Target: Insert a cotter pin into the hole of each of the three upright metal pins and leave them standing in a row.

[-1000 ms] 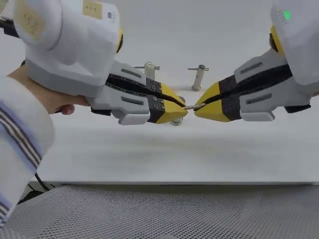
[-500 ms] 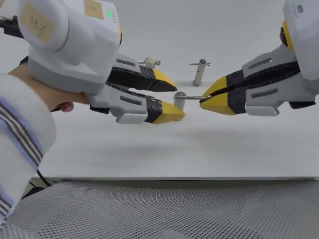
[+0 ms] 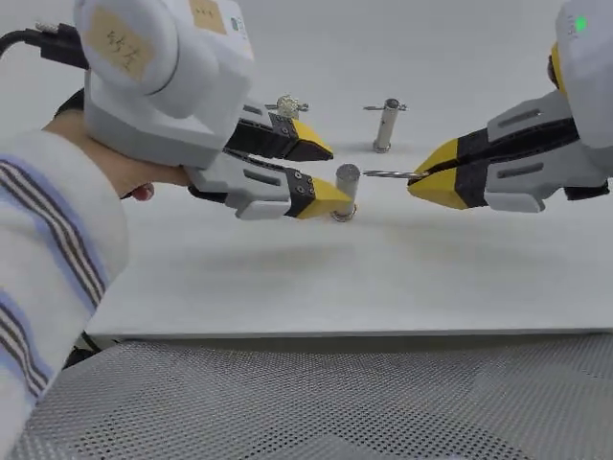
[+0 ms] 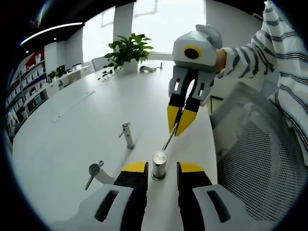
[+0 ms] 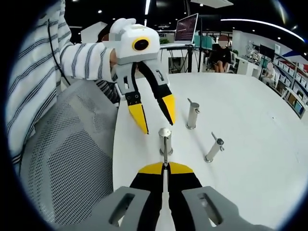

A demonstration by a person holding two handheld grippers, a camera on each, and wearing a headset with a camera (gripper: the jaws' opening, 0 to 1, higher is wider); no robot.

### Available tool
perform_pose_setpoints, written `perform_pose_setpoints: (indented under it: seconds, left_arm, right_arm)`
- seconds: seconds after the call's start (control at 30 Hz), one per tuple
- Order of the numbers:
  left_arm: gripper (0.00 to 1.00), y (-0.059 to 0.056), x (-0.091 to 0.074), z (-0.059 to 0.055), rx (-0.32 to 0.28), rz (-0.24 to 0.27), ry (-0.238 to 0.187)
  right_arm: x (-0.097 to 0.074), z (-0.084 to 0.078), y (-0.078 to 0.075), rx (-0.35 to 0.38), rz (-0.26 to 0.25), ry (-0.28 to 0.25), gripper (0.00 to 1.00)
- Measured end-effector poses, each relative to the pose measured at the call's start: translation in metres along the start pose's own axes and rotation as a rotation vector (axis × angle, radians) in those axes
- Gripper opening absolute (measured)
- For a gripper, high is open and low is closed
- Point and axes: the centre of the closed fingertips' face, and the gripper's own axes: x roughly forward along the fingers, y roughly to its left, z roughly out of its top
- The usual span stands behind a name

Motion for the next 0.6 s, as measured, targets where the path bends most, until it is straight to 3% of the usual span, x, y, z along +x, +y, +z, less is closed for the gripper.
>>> perform_pose_setpoints:
  seconds: [0.17, 0.4, 0.6]
  left_arm:
    - [0.19, 0.002, 0.004, -0.001, 0.001, 0.004, 0.012]
    - [0.1, 0.004, 0.008, 0.001, -0.009, -0.008, 0.009]
    - [0.09, 0.003, 0.007, 0.0, 0.0, -0.014, 0.017]
  right_arm:
    - [0.003, -0.005, -0.002, 0.016, 0.001, -0.002, 0.0]
    - [0.006, 0.0, -0.001, 0.012, 0.017, -0.023, 0.0]
    - [0.013, 0.001, -0.003, -0.004, 0.021, -0.023, 0.0]
